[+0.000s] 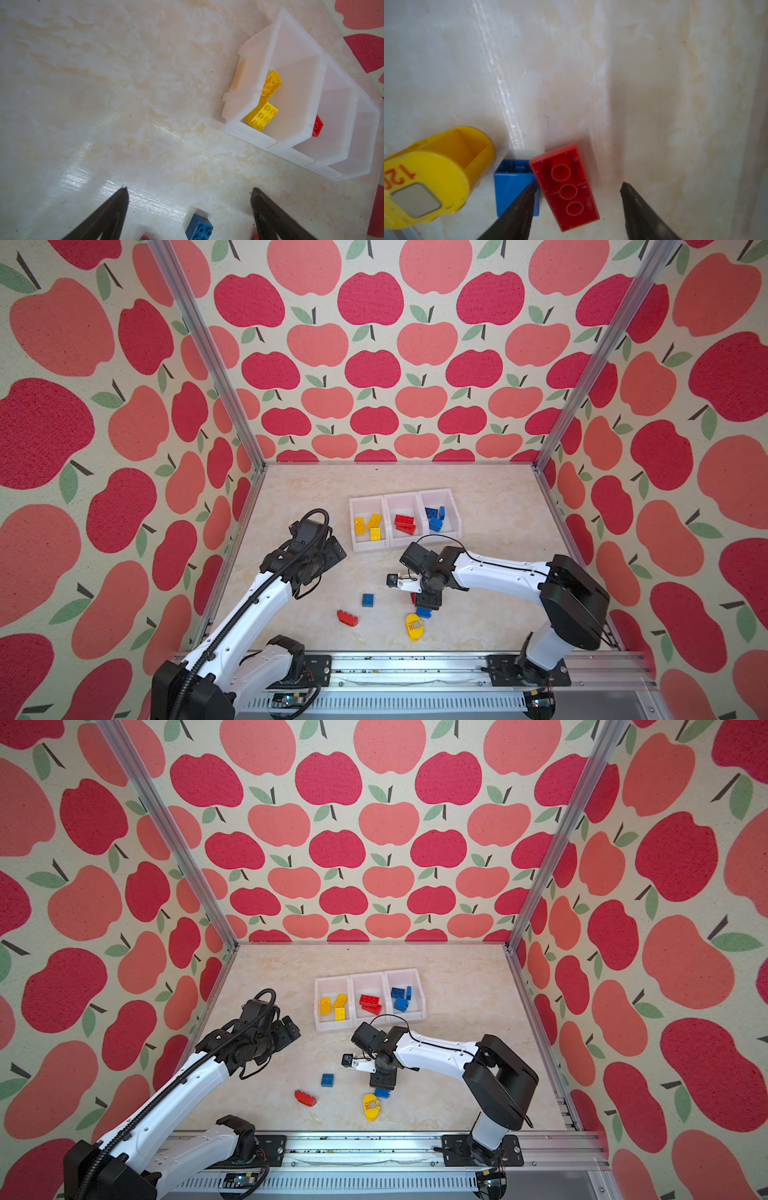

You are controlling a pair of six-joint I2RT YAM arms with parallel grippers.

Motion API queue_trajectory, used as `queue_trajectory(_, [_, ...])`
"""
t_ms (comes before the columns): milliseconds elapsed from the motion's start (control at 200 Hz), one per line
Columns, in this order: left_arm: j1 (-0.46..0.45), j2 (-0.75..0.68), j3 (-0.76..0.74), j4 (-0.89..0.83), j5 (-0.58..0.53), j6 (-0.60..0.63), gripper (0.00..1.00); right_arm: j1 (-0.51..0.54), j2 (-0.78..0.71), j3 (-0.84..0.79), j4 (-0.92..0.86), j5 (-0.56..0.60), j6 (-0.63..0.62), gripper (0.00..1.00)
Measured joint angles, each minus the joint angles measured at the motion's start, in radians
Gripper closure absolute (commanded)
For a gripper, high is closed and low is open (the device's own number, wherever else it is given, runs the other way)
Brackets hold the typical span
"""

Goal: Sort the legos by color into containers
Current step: 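Close the right gripper on the red 2x4 brick and lift it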

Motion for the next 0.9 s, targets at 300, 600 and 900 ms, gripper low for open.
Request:
queue_trajectory(300, [0.011, -0.029, -0.007, -0.001, 0.0, 0.0, 0.06, 0.0, 0.004, 0.0, 0.006, 0.023, 0.008, 0.36])
queue_trajectory(600, [0.014, -0.054, -0.021, -0.009, 0.0, 0.0, 0.06, 0.0, 0.006, 0.0, 0.006, 0.023, 0.019, 0.39])
queue_trajectory(900, [0.014, -0.064, -0.021, -0.009, 0.0, 0.0, 0.06, -0.006, 0.006, 0.001, 0.006, 0.022, 0.03, 0.41])
